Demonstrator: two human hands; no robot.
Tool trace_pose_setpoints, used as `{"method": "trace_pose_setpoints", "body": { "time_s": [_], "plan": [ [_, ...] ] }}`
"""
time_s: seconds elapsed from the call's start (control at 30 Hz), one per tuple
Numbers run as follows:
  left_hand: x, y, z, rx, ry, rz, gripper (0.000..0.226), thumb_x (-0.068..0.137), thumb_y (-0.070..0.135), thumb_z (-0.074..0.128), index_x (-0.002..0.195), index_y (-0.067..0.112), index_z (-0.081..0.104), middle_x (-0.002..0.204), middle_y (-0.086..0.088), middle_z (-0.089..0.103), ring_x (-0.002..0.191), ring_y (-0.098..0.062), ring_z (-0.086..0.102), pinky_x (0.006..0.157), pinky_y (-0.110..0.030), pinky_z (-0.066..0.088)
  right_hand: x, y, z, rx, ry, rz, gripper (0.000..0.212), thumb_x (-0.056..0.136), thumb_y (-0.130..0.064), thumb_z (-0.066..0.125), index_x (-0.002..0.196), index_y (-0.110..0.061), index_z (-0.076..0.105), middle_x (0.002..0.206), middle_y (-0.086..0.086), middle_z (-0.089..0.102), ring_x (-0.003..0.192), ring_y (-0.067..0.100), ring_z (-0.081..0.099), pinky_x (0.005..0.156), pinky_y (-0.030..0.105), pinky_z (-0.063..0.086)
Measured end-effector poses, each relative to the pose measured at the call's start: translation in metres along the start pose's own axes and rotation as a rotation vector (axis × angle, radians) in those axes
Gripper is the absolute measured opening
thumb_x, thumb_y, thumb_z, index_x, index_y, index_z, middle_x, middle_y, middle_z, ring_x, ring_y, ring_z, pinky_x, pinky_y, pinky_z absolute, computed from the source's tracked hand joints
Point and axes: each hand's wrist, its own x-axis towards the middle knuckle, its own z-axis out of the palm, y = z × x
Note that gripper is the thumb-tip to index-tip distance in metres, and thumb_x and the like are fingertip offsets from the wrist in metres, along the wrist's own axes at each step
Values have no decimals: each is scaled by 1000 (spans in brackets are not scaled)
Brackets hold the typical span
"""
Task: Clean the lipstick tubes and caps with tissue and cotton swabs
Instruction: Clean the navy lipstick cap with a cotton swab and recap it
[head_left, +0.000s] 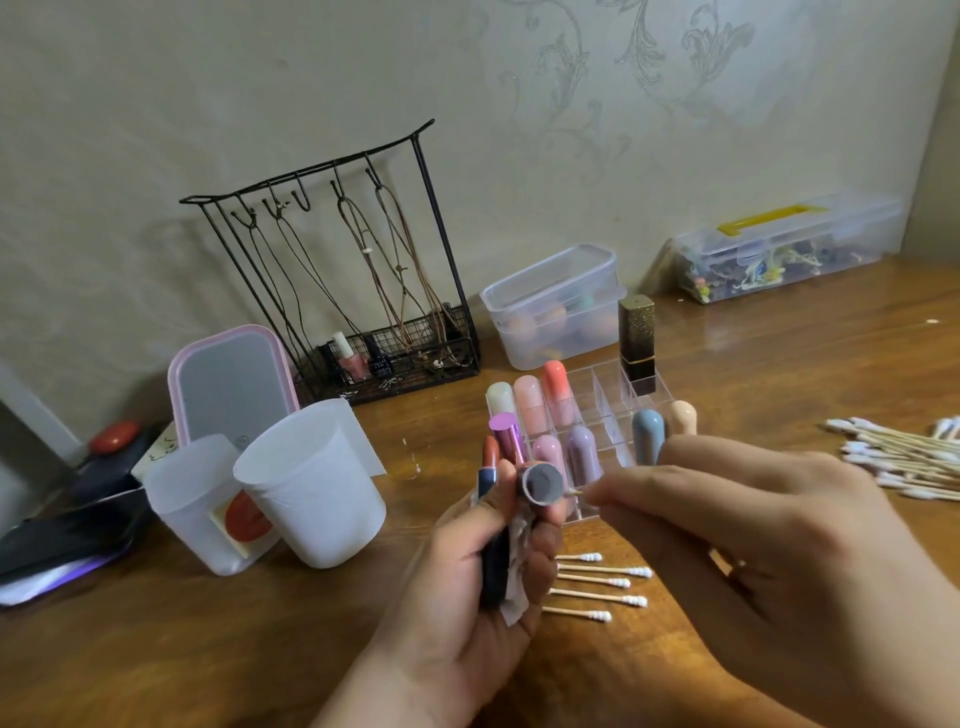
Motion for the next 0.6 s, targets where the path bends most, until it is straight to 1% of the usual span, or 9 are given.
{"method": "trace_pose_setpoints", "body": {
  "time_s": [0.07, 0.13, 0.23, 0.27, 0.33, 0.37, 0.43, 0.5, 0.6],
  "plan": [
    [0, 1, -1, -33, -20, -27, 21, 80, 17, 68, 84, -2, 75, 68, -13, 59, 45, -12, 55, 37, -18, 48, -1, -5, -4, 72, 50, 11, 15, 90, -22, 60, 87, -20, 74, 72, -5, 60, 56, 16, 46, 56, 15, 42],
    [0, 3, -1, -30, -41, -21, 22, 76, 20, 71, 82, -1, 75, 68, -12, 59, 47, -10, 54, 38, -17, 48, 0, -3, -10, 114, 75, 13, 15, 90, -20, 60, 88, -19, 75, 72, -9, 63, 60, 10, 54, 65, 8, 42],
    [1, 2, -2, 9, -6, -3, 28, 84, 25, 62, 78, 1, 75, 68, -12, 58, 46, -10, 52, 38, -17, 47, 19, 6, 10, 220, -87, 146, 21, 92, -12, 58, 97, 0, 73, 55, -11, 64, 53, 3, 59, 70, 13, 51],
    [1, 1, -1, 23, -1, 2, 28, 82, 25, 60, 80, 1, 75, 68, -12, 57, 46, -11, 52, 38, -17, 47, 26, 2, 19, 260, -114, 187, 22, 91, -7, 56, 97, 9, 71, 46, -5, 61, 52, 4, 59, 75, 8, 50],
    [1, -1, -1, 52, 2, 20, 27, 78, 25, 61, 83, 2, 74, 67, -12, 57, 45, -11, 52, 37, -17, 46, 25, -7, 20, 302, 80, 103, 19, 83, -4, 59, 81, 10, 71, 52, 10, 63, 69, 7, 60, 79, -5, 39],
    [1, -2, -1, 74, 6, 35, 26, 75, 25, 62, 82, 3, 75, 66, -11, 57, 44, -11, 51, 36, -17, 45, 19, -9, 16, 284, 152, 63, 18, 82, -6, 59, 78, 5, 73, 58, 13, 65, 75, 9, 61, 77, -3, 42],
    [1, -3, -1, 135, 14, 69, 24, 72, 25, 64, 79, 6, 75, 64, -10, 56, 42, -10, 49, 35, -16, 42, 1, -5, 1, 159, 86, 14, 16, 88, -13, 61, 87, -12, 76, 70, 2, 71, 62, 14, 64, 57, 19, 58],
    [0, -4, 0, 200, 19, 92, 21, 70, 25, 66, 75, 7, 74, 61, -10, 55, 41, -9, 46, 34, -14, 37, -1, 1, -4, 4, -26, -17, 17, 89, -21, 60, 95, -19, 76, 73, -4, 71, 51, 24, 62, 41, 29, 51],
    [0, -4, 0, 263, 28, 115, 19, 71, 26, 66, 69, 9, 74, 59, -7, 53, 40, -7, 42, 34, -12, 33, 2, 5, 1, -214, -56, -69, 18, 76, -4, 73, 93, -11, 76, 64, 5, 67, 44, 32, 56, 33, 34, 44]
  ]
}}
